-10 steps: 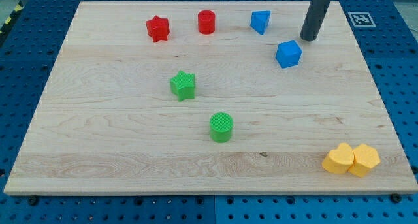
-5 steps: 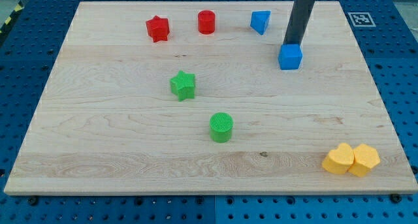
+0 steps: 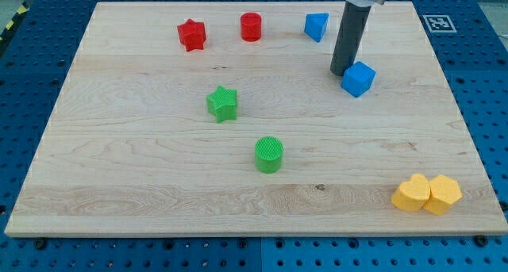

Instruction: Push blue cube towards bottom right

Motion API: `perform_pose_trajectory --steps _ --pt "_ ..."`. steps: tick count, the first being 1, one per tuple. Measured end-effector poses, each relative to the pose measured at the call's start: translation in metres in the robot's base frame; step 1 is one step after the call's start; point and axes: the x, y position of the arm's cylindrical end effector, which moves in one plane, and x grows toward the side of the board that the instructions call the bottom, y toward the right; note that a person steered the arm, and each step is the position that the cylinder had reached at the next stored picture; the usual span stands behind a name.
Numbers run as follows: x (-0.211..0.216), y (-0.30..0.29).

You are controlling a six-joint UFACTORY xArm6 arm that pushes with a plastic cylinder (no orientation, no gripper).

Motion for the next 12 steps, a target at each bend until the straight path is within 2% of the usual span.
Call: perform_pose_trajectory --steps 2,4,6,9,12 --pt "0.008 0.0" --pt "0.041 0.007" --pt "0.036 0.016" --pt "0.036 0.064" --pt "0.051 0.064"
